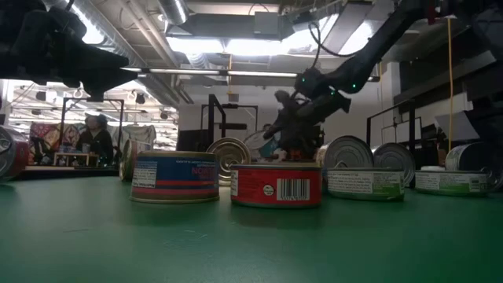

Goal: Stack canned seafood by type on shelf
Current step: Put the yellow blue tuna can on the shelf

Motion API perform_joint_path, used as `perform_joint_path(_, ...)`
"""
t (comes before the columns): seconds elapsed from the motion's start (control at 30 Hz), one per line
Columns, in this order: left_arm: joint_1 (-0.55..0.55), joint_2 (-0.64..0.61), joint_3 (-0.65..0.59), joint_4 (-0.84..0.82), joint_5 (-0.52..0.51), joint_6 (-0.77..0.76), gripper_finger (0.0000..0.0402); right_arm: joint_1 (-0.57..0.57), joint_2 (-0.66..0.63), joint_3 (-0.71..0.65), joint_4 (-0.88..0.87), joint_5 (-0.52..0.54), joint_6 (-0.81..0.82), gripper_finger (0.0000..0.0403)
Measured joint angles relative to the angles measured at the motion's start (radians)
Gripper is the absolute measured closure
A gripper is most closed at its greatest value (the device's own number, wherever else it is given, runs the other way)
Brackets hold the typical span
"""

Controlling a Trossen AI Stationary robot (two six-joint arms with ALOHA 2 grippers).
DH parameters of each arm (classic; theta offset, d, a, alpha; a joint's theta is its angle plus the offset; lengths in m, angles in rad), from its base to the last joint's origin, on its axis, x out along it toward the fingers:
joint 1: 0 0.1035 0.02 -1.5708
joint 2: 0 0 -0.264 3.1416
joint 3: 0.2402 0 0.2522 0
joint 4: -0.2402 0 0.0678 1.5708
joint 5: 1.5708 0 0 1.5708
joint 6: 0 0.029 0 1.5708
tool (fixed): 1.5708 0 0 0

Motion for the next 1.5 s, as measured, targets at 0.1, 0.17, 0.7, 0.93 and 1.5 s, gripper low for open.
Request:
perform_joint_path(0.1,0.0,0.0,0.0,0.0,0.0,0.0,0.0163,0.0,0.014,0.0,0.015,0.012,0.005,0.0263)
perform_joint_path(0.17,0.0,0.0,0.0,0.0,0.0,0.0,0.0163,0.001,0.017,0.0,0.016,0.024,0.006,0.0262)
perform_joint_path(0.7,0.0,0.0,0.0,0.0,0.0,0.0,0.0163,0.0,0.024,0.0,0.03,0.139,0.005,0.0195)
perform_joint_path(0.93,0.0,0.0,0.0,0.0,0.001,0.0,0.0163,0.0,0.024,0.0,0.03,0.139,0.005,0.0161)
perform_joint_path(1.5,0.0,0.0,0.0,0.0,0.0,0.0,0.0163,0.0,0.023,0.0,0.033,0.132,-0.004,0.0139)
